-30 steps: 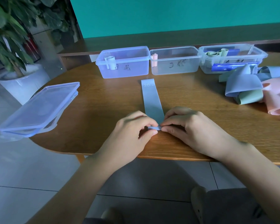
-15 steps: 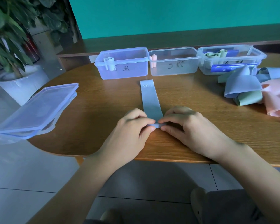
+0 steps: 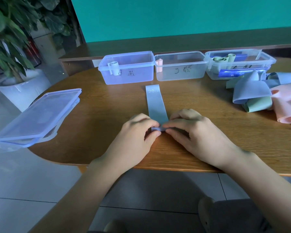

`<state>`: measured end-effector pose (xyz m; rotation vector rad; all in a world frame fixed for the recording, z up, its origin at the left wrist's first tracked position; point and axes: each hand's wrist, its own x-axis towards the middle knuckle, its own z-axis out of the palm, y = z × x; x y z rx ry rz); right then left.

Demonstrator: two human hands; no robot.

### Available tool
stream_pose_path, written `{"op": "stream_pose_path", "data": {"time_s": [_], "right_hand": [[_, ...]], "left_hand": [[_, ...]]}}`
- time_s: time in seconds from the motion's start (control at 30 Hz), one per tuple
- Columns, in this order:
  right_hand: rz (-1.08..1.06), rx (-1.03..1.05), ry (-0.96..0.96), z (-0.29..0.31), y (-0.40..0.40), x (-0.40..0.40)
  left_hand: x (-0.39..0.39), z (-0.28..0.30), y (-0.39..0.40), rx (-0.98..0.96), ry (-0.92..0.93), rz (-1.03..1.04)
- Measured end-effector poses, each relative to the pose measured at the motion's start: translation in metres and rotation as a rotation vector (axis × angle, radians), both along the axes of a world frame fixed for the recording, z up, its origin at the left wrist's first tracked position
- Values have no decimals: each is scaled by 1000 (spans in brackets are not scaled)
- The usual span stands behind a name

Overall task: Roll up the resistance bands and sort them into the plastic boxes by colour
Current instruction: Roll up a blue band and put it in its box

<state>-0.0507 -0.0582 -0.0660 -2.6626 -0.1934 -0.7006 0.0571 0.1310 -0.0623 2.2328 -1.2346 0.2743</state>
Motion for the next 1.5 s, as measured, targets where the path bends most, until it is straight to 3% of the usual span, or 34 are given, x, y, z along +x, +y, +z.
{"op": "stream_pose_path", "data": {"time_s": [0.37, 0.6, 1.07, 1.5], "right_hand": [[-12, -3, 72, -1, -5, 7], [-53, -14, -19, 1, -1, 7], [-73, -17, 144, 3, -7, 20], [-94, 81, 87, 3, -8, 41]], "left_hand": [[1, 1, 1, -29, -13, 3], [3, 0, -2, 4, -8, 42], [14, 1, -8, -18, -22, 57], [25, 4, -18, -28, 37, 85]]}}
